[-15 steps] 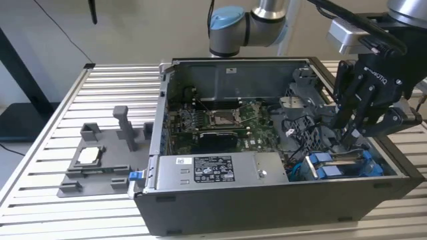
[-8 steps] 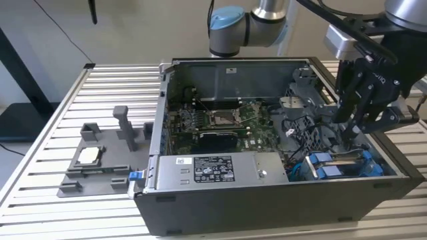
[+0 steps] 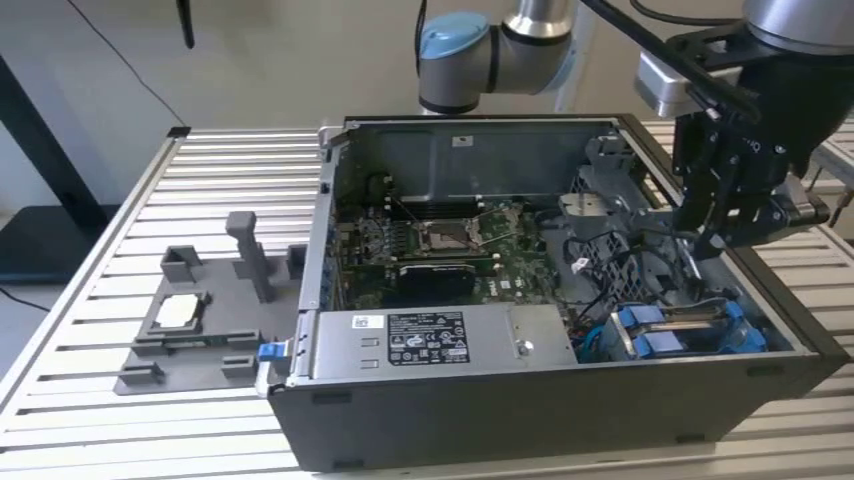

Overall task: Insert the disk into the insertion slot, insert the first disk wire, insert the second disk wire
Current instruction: 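Insert the disk into the insertion slot, then insert the first disk wire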

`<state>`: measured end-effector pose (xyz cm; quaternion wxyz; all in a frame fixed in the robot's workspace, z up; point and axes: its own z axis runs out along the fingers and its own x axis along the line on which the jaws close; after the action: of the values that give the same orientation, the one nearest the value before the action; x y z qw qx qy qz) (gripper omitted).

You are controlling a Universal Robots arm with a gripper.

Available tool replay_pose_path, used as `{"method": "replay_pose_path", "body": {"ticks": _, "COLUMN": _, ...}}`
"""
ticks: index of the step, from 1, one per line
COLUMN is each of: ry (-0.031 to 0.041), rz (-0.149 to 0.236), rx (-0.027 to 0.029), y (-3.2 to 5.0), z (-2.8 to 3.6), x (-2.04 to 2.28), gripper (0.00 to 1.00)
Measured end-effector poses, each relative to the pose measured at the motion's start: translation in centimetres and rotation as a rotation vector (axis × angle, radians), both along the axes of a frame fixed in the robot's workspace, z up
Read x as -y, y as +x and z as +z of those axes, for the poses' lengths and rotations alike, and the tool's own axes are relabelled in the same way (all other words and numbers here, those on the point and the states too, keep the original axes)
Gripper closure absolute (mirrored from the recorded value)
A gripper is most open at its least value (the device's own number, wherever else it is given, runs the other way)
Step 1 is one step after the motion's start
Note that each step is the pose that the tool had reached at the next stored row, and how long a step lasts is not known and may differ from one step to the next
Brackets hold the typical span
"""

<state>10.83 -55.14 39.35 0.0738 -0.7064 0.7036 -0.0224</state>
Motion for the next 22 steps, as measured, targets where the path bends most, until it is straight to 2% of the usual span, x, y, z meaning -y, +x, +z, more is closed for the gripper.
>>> {"method": "replay_pose_path", "body": {"ticks": 4, "ry": -0.0082, "rz": 0.001, "rx": 0.0348, "y": 0.00, "z": -0.19, "x": -0.05, "gripper": 0.60}}
{"method": "replay_pose_path", "body": {"ticks": 7, "ry": -0.0108, "rz": 0.001, "rx": 0.0567, "y": 0.00, "z": -0.37, "x": -0.13, "gripper": 0.60}}
{"method": "replay_pose_path", "body": {"ticks": 12, "ry": -0.0121, "rz": 0.001, "rx": 0.0801, "y": 0.01, "z": -0.77, "x": -0.16, "gripper": 0.60}}
{"method": "replay_pose_path", "body": {"ticks": 14, "ry": -0.0121, "rz": 0.001, "rx": 0.0819, "y": 0.02, "z": -0.80, "x": -0.16, "gripper": 0.62}}
{"method": "replay_pose_path", "body": {"ticks": 15, "ry": -0.0122, "rz": 0.001, "rx": 0.0820, "y": 0.02, "z": -0.80, "x": -0.16, "gripper": 0.68}}
{"method": "replay_pose_path", "body": {"ticks": 16, "ry": -0.0115, "rz": 0.001, "rx": 0.0822, "y": 0.02, "z": -0.81, "x": -0.16, "gripper": 0.68}}
{"method": "replay_pose_path", "body": {"ticks": 18, "ry": -0.0088, "rz": 0.001, "rx": 0.0824, "y": 0.01, "z": -0.87, "x": -0.16, "gripper": 0.80}}
{"method": "replay_pose_path", "body": {"ticks": 22, "ry": -0.0119, "rz": 0.000, "rx": 0.0822, "y": 0.03, "z": -0.89, "x": -0.16, "gripper": 0.81}}
